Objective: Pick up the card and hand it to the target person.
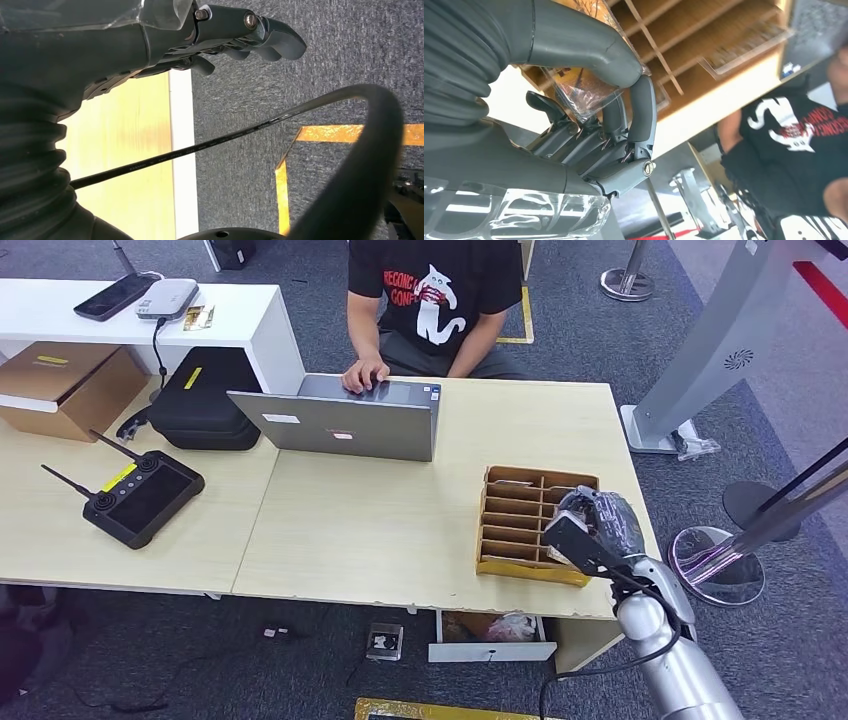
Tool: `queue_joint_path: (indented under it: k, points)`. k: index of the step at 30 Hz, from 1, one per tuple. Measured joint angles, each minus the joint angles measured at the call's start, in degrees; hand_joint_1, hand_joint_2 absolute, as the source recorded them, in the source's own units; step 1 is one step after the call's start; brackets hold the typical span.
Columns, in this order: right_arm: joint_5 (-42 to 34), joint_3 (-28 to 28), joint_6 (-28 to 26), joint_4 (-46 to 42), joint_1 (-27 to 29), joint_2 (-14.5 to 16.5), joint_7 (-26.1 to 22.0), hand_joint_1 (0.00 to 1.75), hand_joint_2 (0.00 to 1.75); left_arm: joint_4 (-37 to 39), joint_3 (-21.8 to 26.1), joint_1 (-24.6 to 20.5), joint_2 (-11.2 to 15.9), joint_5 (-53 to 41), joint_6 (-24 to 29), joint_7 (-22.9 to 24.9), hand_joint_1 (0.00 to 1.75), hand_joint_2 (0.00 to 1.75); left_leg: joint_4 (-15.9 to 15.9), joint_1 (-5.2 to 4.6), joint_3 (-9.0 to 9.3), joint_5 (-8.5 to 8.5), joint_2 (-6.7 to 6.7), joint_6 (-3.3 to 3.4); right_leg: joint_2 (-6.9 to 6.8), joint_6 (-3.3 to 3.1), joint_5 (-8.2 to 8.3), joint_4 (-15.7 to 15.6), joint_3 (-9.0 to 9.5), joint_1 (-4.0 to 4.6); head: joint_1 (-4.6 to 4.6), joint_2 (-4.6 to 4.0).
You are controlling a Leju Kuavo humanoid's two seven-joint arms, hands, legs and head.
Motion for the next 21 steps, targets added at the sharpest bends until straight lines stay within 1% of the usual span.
queue_joint_path:
  k: [7, 12, 17, 21]
  points:
    - [-0.6, 0.0, 0.0, -1.6, -2.8, 0.1, -0.1, 1.75, 1.75, 0.0, 0.0, 0.0, 0.0, 0.1, 0.0, -0.1, 0.0, 1.75, 0.0, 0.0, -0.01, 0.01, 0.0, -0.02, 0.0, 0.0, 0.01, 0.0, 0.01, 0.0, -0.02, 0.01]
    - [-0.7, 0.1, 0.2, -1.5, -6.0, 0.9, -0.5, 1.75, 1.75, 0.0, 0.0, -0.1, 0.0, 0.1, 0.0, -0.1, 0.0, 1.75, 0.0, 0.0, -0.02, 0.03, -0.01, -0.04, 0.0, -0.02, 0.03, 0.0, 0.01, 0.0, -0.01, 0.01]
    - [-1.6, 0.6, 1.0, 1.0, -11.7, 2.2, -0.6, 1.75, 1.75, 0.0, 0.0, -0.2, -0.1, -0.2, 0.0, -0.4, 0.0, 1.75, 0.0, 0.0, -0.02, 0.06, -0.01, -0.06, 0.0, -0.05, 0.05, 0.0, 0.0, 0.0, 0.0, 0.01]
    - [-1.8, 1.4, 1.3, 4.9, -16.9, 3.6, -0.9, 1.75, 1.75, 0.0, 0.0, -0.4, -0.1, -0.4, -0.2, -0.7, 0.0, 1.75, 0.0, 0.01, -0.03, 0.09, -0.01, -0.04, 0.0, -0.06, 0.05, 0.0, -0.01, 0.0, -0.01, 0.01]
